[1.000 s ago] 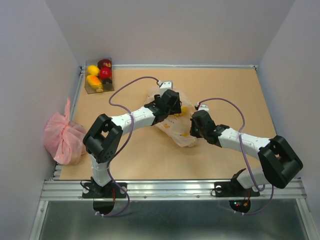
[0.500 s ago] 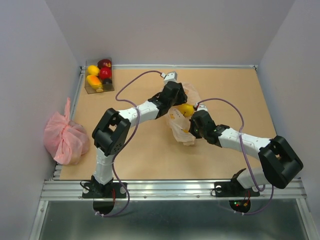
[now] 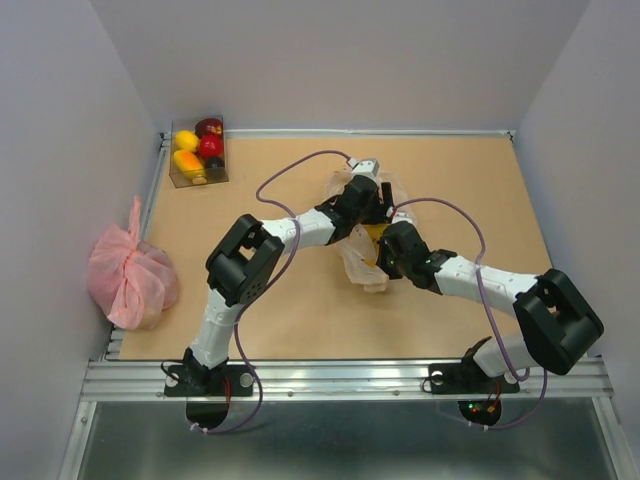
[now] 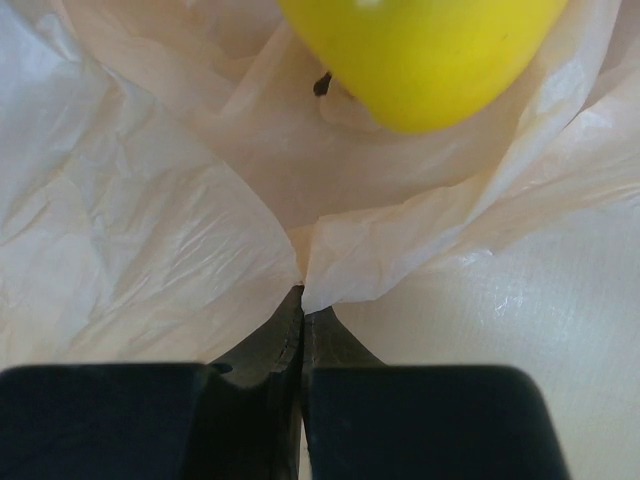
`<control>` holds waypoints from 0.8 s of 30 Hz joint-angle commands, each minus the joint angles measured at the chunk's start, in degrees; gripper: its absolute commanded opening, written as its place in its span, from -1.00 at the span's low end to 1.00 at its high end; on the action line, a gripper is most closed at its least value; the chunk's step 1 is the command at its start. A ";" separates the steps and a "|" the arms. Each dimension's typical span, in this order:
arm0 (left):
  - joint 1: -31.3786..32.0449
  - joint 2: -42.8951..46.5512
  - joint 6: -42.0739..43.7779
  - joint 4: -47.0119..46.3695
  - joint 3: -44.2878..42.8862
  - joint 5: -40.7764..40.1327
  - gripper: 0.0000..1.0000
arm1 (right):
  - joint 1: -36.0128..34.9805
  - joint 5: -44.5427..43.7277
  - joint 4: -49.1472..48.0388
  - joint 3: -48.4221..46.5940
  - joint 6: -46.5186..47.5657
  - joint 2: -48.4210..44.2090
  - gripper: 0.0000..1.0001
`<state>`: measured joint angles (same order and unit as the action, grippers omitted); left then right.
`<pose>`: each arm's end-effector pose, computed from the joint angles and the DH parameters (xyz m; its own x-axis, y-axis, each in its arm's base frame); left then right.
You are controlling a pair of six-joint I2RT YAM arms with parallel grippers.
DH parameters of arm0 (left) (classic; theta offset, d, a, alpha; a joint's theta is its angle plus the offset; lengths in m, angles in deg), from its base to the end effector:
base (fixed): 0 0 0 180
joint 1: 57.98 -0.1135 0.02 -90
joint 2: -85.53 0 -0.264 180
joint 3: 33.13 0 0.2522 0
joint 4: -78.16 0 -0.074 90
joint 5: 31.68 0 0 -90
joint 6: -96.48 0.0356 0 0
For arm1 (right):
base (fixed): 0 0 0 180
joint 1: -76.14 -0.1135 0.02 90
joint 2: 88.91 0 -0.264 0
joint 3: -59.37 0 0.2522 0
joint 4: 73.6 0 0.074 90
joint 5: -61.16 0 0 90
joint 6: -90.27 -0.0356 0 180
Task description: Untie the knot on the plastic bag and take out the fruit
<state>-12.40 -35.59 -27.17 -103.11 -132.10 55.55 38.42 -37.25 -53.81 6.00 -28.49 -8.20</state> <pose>0.3459 -0.3505 0.2054 -0.5855 -0.1933 -0.7873 0.4293 0.7499 -0.5034 0.2213 0.1646 0.1782 -0.7615 0.0127 -0.6480 -0.1826 0.9551 0.2334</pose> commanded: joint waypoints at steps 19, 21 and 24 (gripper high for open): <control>2.14 9.58 15.81 6.06 8.47 -2.61 0.97 | -0.52 -2.58 -0.75 0.86 -1.22 -2.40 -0.99; 2.05 11.07 15.46 6.76 9.09 -2.51 0.97 | -0.60 -2.67 -0.75 0.86 -1.22 -2.40 -0.99; 1.97 13.97 14.32 7.64 10.06 -2.86 0.97 | -0.61 -3.11 -0.66 0.68 -0.96 -2.57 -0.99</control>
<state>-10.71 -27.81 -13.33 -96.44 -123.24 51.86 38.22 -38.60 -53.81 6.08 -29.34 -9.07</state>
